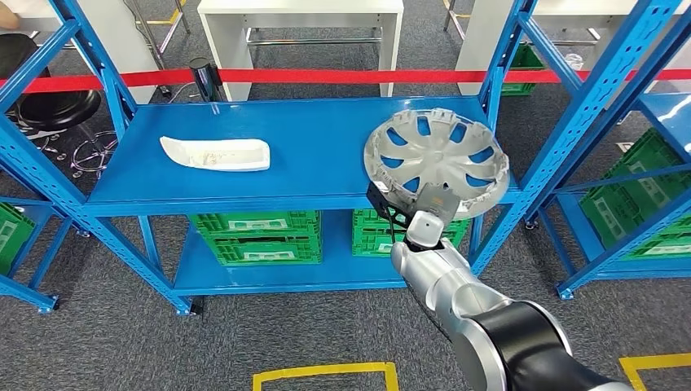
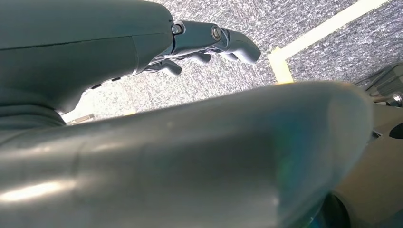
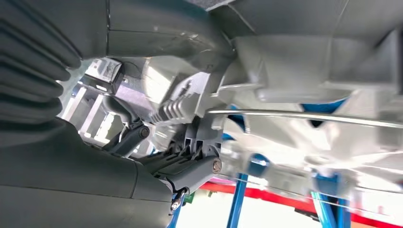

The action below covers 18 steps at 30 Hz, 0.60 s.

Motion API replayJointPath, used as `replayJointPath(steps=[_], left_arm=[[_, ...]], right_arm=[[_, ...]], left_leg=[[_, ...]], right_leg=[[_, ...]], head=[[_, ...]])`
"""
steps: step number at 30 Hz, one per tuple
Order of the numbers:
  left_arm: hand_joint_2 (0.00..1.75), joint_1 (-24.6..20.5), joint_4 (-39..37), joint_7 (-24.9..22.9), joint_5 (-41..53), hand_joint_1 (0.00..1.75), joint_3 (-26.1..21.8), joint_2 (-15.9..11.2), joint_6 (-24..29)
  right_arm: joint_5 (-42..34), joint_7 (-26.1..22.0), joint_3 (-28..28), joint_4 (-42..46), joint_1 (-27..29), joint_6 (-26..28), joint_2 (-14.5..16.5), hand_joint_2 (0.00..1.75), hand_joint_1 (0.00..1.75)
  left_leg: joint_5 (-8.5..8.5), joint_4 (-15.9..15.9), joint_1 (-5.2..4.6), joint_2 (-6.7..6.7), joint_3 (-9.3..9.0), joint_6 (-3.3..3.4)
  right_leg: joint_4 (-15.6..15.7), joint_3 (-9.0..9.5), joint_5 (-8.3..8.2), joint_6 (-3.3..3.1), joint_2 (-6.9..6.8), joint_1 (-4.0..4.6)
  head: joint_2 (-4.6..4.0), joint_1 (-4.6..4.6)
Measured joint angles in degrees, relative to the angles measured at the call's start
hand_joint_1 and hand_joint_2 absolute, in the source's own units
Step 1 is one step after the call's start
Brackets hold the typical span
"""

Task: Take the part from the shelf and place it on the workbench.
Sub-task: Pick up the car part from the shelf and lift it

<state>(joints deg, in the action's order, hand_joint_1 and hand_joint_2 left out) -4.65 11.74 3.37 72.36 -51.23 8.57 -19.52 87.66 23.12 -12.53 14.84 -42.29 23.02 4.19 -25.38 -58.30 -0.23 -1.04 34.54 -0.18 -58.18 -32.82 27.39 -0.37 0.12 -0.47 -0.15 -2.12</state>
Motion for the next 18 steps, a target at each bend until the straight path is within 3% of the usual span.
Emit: replayJointPath(steps=[18], left_arm=[[0.00,-0.02,0.00,-0.25,0.04,0.00,0.02,0.04,0.00]], right_arm=[[0.16,0.01,0.08,0.00,0.21,-0.22,-0.04,1.75,1.75]], left_leg=[[-0.01,0.00,-0.01,-0.08,-0.01,0.01]], right_leg=[[0.00,0.04,0.07,0.01,-0.07,-0.01]], head=[[0.00,0.00]])
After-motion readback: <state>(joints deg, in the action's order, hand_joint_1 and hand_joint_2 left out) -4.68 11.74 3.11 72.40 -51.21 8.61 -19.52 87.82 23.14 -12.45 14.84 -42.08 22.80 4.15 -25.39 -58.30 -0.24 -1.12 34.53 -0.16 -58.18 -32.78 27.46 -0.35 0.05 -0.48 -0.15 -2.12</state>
